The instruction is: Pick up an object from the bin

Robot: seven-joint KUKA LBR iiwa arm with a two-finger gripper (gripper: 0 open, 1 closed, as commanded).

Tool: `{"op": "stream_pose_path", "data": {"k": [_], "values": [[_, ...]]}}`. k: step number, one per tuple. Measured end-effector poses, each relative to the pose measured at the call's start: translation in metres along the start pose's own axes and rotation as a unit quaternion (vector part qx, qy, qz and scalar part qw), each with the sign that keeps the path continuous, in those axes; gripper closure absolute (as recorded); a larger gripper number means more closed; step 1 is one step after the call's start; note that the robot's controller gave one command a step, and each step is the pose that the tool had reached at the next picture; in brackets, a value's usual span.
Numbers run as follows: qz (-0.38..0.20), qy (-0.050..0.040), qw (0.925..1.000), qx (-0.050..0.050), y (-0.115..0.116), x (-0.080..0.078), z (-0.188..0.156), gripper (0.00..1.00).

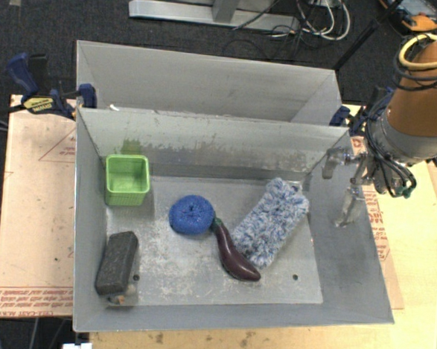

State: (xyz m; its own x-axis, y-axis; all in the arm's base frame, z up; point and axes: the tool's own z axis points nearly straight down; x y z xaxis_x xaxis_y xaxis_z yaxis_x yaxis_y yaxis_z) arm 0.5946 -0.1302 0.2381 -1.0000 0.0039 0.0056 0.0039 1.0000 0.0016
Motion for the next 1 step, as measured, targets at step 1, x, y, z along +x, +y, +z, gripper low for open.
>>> {"op": "stream_pose_path", "data": {"k": [1], "values": [[-0.001, -0.0037, 1.0, 0.001, 0.0007, -0.0009, -0.0051, 0.0]]}}
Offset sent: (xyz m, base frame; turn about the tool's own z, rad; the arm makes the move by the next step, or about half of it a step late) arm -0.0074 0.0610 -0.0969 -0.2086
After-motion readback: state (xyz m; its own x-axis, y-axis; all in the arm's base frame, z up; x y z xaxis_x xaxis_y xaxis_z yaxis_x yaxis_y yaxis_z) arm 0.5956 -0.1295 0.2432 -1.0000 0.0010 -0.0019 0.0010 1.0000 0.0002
